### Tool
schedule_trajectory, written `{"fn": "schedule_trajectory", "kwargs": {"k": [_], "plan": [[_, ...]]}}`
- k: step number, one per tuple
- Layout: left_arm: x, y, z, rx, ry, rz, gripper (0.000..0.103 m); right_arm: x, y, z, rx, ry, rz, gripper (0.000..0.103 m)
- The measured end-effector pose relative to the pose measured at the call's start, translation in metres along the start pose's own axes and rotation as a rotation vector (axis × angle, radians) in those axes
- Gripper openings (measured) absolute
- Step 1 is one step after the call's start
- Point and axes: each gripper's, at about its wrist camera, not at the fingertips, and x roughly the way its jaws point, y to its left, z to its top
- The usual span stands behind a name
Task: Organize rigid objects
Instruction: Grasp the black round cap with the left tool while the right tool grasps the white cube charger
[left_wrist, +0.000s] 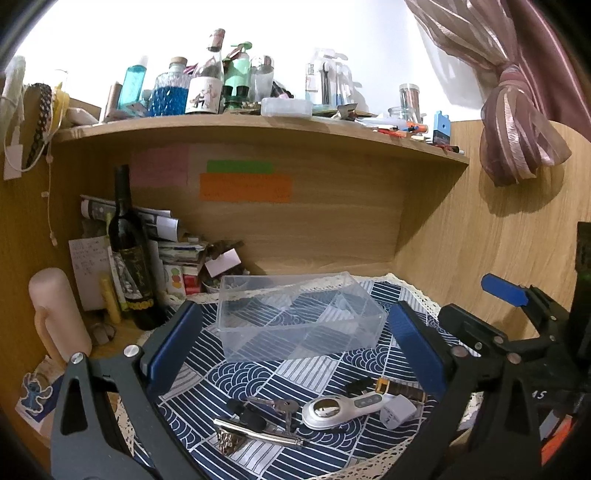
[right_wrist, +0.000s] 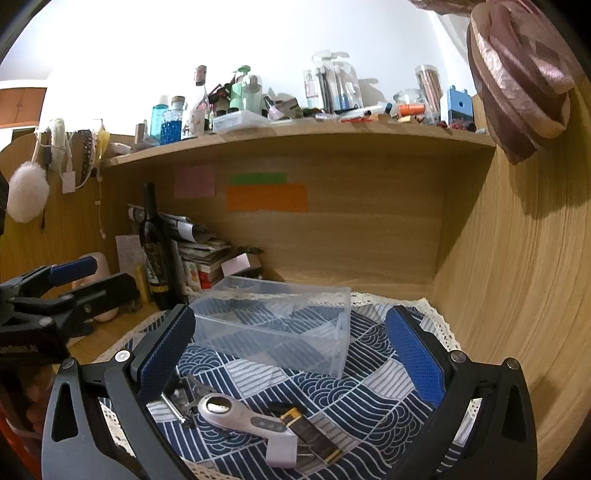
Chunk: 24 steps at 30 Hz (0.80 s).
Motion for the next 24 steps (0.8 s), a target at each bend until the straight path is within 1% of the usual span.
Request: {"fn": "schedule_trajectory", "kwargs": {"k": [1, 2, 3, 4, 5, 6, 8, 9, 13, 15, 16, 17, 18, 20, 24], "plan": [[0.002, 0.001, -0.001, 0.006, 0.002, 0.006, 0.088, 0.003, -0.002, -0.002, 0.002, 0.011, -0.003, 0.1], [0.005, 0.003, -0.002, 0.004, 0.013, 0.01, 0.085, 0.006, -0.004, -0.003, 0.004, 0.022, -0.004, 0.095], [0.008, 0.006, -0.002, -0.003, 0.021, 0.004, 0.084, 0.01, -0.007, -0.005, 0.012, 0.04, -0.003, 0.09], [0.009, 0.008, -0.004, -0.017, 0.019, -0.004, 0.083, 0.013, -0.01, -0.008, 0.019, 0.055, 0.001, 0.087], [0.012, 0.012, -0.005, -0.029, 0.034, -0.003, 0.082, 0.017, -0.013, -0.01, 0.028, 0.074, 0.007, 0.083], [0.013, 0.013, -0.006, -0.019, 0.012, 0.002, 0.081, 0.021, -0.016, -0.012, 0.039, 0.093, 0.012, 0.078], [0.016, 0.02, -0.01, -0.028, 0.037, 0.022, 0.078, 0.028, -0.022, -0.019, 0.055, 0.134, 0.017, 0.069], [0.018, 0.025, -0.013, -0.031, 0.055, 0.03, 0.078, 0.031, -0.025, -0.022, 0.059, 0.151, 0.016, 0.067], [0.03, 0.041, -0.034, -0.02, 0.117, 0.078, 0.077, 0.039, -0.037, -0.038, 0.07, 0.222, 0.019, 0.06], [0.036, 0.048, -0.048, -0.018, 0.169, 0.104, 0.075, 0.043, -0.042, -0.045, 0.074, 0.254, 0.02, 0.057], [0.039, 0.053, -0.057, -0.022, 0.21, 0.116, 0.074, 0.046, -0.044, -0.049, 0.073, 0.274, 0.017, 0.056], [0.042, 0.056, -0.064, -0.024, 0.231, 0.123, 0.07, 0.047, -0.045, -0.053, 0.07, 0.291, 0.015, 0.055], [0.047, 0.06, -0.074, -0.031, 0.269, 0.125, 0.065, 0.048, -0.046, -0.056, 0.068, 0.305, 0.016, 0.054], [0.05, 0.064, -0.087, -0.036, 0.339, 0.127, 0.061, 0.051, -0.046, -0.064, 0.062, 0.34, 0.02, 0.054], [0.055, 0.069, -0.11, -0.05, 0.427, 0.13, 0.059, 0.05, -0.044, -0.073, 0.058, 0.381, 0.027, 0.054]]}}
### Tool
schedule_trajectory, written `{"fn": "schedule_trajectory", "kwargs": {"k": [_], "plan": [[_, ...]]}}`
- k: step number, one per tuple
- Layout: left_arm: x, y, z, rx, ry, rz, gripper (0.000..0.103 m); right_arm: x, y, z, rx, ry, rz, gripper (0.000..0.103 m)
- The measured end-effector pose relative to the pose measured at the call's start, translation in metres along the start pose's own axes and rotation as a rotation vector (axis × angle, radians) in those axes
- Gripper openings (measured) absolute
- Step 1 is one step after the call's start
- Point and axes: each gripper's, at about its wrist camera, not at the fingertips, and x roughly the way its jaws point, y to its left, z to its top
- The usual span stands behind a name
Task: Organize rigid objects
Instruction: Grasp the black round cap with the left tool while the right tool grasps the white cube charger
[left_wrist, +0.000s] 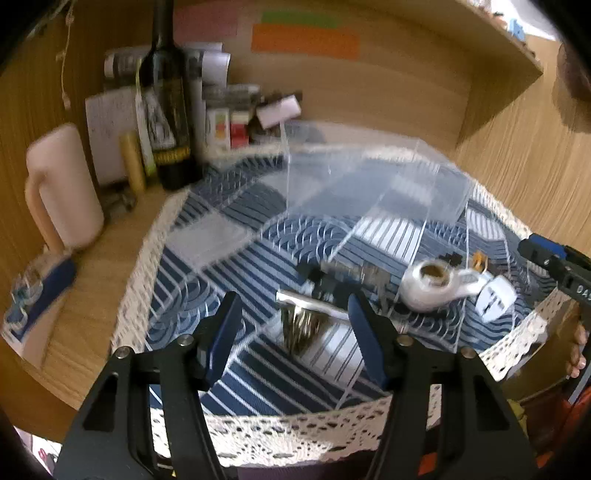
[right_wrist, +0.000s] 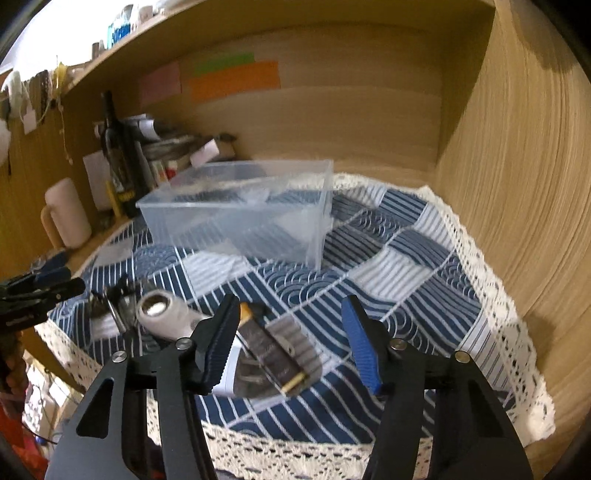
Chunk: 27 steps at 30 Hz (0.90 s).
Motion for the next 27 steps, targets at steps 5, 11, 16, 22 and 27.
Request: {"fn": "schedule_trajectory", "kwargs": {"k": [5, 11, 16, 22, 27], "plan": [[0.018, 0.0, -0.013, -0.003, 0.071, 0.001, 0.05, 0.001, 0.009, -0.01, 0.004, 0.018, 0.042, 0.054], [0.028, -0.004, -0.012, 0.001, 0.066, 0.012, 0.039, 0.009, 0.024, -0.02, -0.004, 0.047, 0.083, 0.054], [0.028, -0.005, -0.014, 0.001, 0.046, 0.003, 0.033, 0.014, 0.032, -0.024, -0.015, 0.065, 0.1, 0.044], [0.019, -0.005, -0.012, -0.002, 0.017, -0.003, 0.032, 0.026, 0.038, -0.029, -0.051, 0.1, 0.058, 0.037], [0.006, -0.006, -0.006, -0.001, -0.026, -0.007, 0.032, 0.019, 0.038, -0.023, -0.048, 0.06, 0.058, 0.031]]}}
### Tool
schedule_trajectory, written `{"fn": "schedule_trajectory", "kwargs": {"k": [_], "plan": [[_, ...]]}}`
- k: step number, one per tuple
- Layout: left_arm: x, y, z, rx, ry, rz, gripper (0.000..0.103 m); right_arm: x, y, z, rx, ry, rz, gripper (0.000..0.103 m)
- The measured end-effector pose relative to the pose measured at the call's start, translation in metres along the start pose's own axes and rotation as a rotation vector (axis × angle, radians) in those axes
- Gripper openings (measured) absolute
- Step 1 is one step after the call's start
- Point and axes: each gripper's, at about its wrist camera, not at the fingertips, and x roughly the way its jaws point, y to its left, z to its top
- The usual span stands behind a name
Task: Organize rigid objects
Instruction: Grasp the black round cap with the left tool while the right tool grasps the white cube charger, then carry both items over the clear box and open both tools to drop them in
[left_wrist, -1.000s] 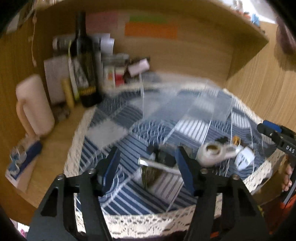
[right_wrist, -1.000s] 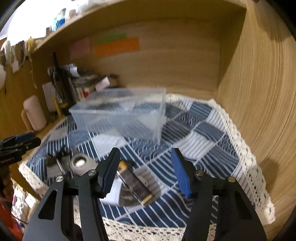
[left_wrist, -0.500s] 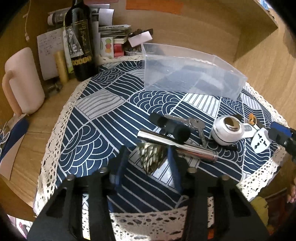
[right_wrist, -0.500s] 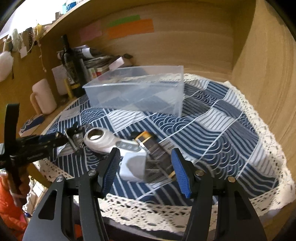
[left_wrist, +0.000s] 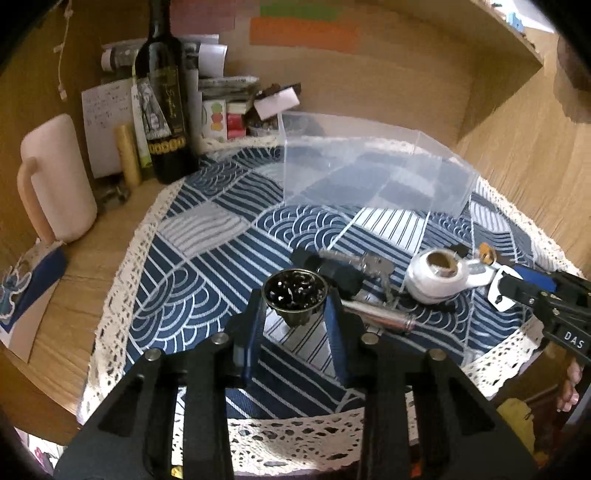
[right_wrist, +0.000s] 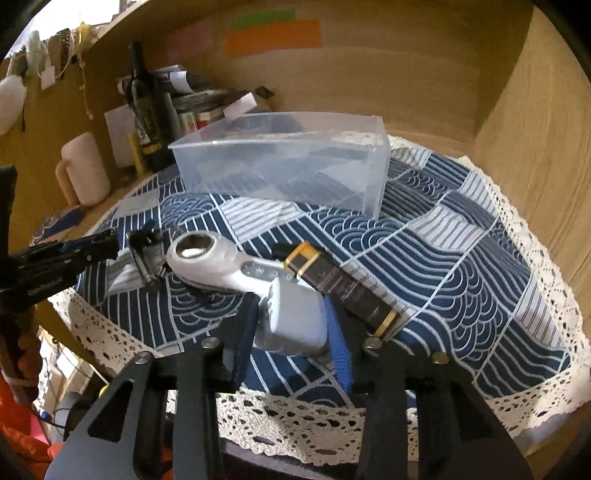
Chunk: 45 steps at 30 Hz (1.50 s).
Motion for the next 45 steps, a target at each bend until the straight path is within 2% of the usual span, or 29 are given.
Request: {"fn": "schedule_trajectory", "kwargs": {"k": [6, 11, 20, 25, 33, 40, 45], "plan": [[-0.016, -0.003, 0.017, 0.007, -0.066, -0.017, 0.032, -0.012, 0.001, 0.017, -0.009, -0.066, -0.001, 0.031], [-0.022, -0.007, 0.041, 0.022, -0.127, -0.024, 0.032, -0.019, -0.001, 0.047, -0.023, -0.152, -0.017, 0.031], [-0.008, -0.014, 0.095, 0.045, -0.189, -0.043, 0.032, -0.01, -0.014, 0.106, -0.03, -0.241, -0.056, 0.031], [0.01, -0.015, 0.126, 0.043, -0.177, -0.065, 0.032, 0.001, -0.02, 0.136, -0.041, -0.258, -0.065, 0.031], [0.053, -0.019, 0.154, 0.051, -0.089, -0.08, 0.032, 0.035, -0.026, 0.164, -0.074, -0.212, -0.071, 0.031], [0.096, -0.027, 0.16, 0.086, 0.017, -0.092, 0.032, 0.079, -0.024, 0.169, -0.096, -0.114, -0.059, 0.031], [0.115, -0.033, 0.156, 0.118, 0.059, -0.09, 0.032, 0.108, -0.026, 0.165, -0.099, -0.023, -0.046, 0.031]]}}
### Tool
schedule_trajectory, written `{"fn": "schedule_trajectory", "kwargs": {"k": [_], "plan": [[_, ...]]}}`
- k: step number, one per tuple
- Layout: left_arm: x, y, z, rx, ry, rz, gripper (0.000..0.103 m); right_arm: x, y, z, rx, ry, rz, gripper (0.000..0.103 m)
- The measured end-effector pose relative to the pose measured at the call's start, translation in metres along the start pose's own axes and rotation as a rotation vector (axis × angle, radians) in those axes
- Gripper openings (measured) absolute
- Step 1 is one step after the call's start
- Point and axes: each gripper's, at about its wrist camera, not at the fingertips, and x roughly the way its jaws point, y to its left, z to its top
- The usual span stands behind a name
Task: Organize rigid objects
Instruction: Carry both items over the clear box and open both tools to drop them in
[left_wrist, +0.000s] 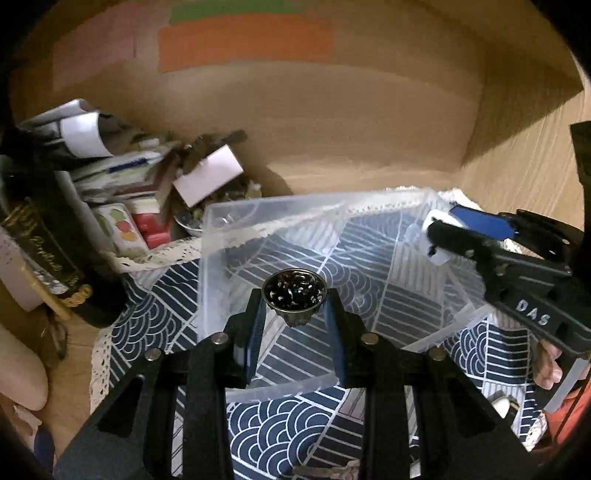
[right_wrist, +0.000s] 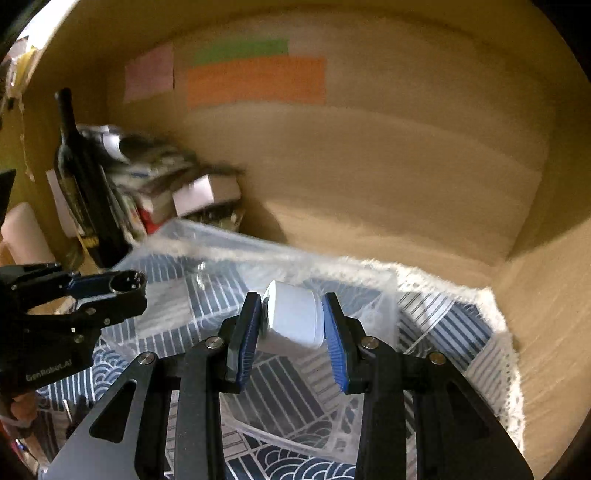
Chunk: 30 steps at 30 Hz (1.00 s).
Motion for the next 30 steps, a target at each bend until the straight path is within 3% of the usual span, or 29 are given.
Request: {"fn": "schedule_trajectory", "kwargs": {"k": [6, 13, 22, 24, 30], "plan": [[0.01, -0.002, -0.002, 0.019, 0.034, -0.001, 0.032, 0.018, 0.001, -0.005, -0.012, 0.073, -0.005, 0.031], [0.015, 0.001, -0.003, 0.01, 0.065, 0.001, 0.033, 0.019, 0.007, -0.007, -0.038, 0.099, -0.015, 0.032], [-0.025, 0.0, -0.002, 0.015, -0.036, 0.017, 0.061, -0.027, 0.011, -0.001, -0.021, -0.016, 0.008, 0.049], [-0.041, 0.0, -0.002, 0.02, -0.071, 0.013, 0.074, -0.041, 0.012, -0.002, -0.018, -0.046, 0.015, 0.055], [-0.091, -0.003, -0.015, 0.06, -0.17, 0.072, 0.091, -0.078, 0.021, -0.013, -0.035, -0.107, 0.029, 0.056]]}}
